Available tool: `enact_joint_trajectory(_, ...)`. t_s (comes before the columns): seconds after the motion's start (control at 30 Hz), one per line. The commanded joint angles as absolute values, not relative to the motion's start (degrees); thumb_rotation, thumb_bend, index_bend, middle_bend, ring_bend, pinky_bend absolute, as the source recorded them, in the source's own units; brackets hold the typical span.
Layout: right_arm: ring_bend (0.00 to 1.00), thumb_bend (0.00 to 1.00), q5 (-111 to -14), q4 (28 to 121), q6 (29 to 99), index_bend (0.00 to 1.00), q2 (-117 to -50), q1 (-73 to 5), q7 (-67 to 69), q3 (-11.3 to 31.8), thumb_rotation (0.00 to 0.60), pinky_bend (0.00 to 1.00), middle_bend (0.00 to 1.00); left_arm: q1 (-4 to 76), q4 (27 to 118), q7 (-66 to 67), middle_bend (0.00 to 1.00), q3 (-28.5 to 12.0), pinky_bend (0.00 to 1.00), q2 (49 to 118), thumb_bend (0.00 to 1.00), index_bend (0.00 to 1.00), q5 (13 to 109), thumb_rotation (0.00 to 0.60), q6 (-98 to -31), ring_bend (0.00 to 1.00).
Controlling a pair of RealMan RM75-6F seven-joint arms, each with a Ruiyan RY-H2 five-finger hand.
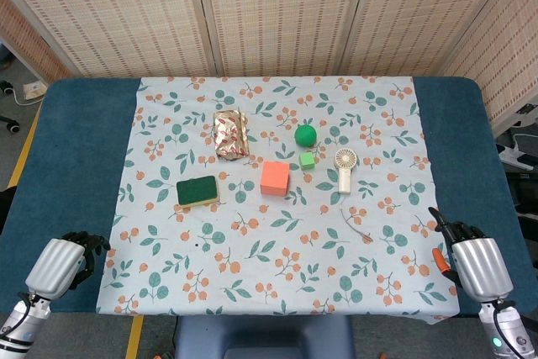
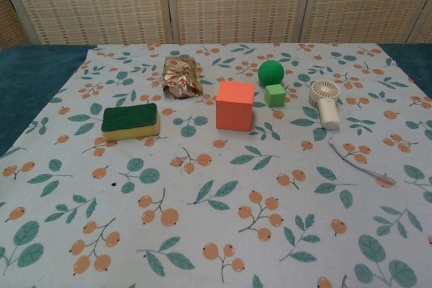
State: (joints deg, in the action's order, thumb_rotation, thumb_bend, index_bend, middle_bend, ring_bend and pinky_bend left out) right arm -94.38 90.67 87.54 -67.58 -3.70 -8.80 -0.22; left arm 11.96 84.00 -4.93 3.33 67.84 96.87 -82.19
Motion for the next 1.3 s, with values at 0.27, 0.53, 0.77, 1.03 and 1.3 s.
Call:
enact_joint_trajectory(0.27, 0.32, 0.33, -92.68, 90.19, 85.24, 0.07, -67.69, -4.28, -8.28, -0.08, 0.600, 0.45, 0.36, 11.92, 84.21, -5.00, 0.52, 3.28, 0.49, 67.93, 0.90, 0.46, 96.77, 0.600, -82.44, 0.43)
enact_joint_trajectory(0.53, 0.41, 0.33, -91.84, 87.07, 83.30, 0.15, -70.39, -5.91, -8.25, 0.91, 0.600, 0.53, 0.43, 12.89, 82.82, -6.20, 0.52, 3.13, 0.50, 68.76, 0.90, 0.46, 96.24, 0.600, -80.72, 0.43)
enact_joint_trajectory(0.77, 0.63, 0.52, -88.08, 87.54, 77.75, 0.20, -71.72, -9.07, -7.10, 2.89, 0.600, 0.74, 0.67, 12.17, 83.26, -7.30, 0.52, 3.51, 0.50, 67.64, 0.90, 0.46, 96.48, 0.600, -82.18, 0.43)
enact_joint_trajectory(1.03, 0.72, 0.66, -73.27, 95.16, 63.03, 0.14, -70.98, -16.85, -15.69, 8.74, 0.600, 0.80, 0.77, 10.67, 84.92, -6.84, 0.52, 3.38, 0.50, 66.24, 0.90, 0.46, 96.84, 0.600, -85.33, 0.43)
enact_joint_trajectory(1.3, 0.76, 0.70, -55.75, 98.25, 53.23, 0.11, -72.34, -25.21, -20.63, 12.89, 0.600, 0.84, 0.82, 9.94, 86.55, -4.42, 0.52, 3.62, 0.50, 65.29, 0.90, 0.46, 95.71, 0.600, -84.69, 0.43)
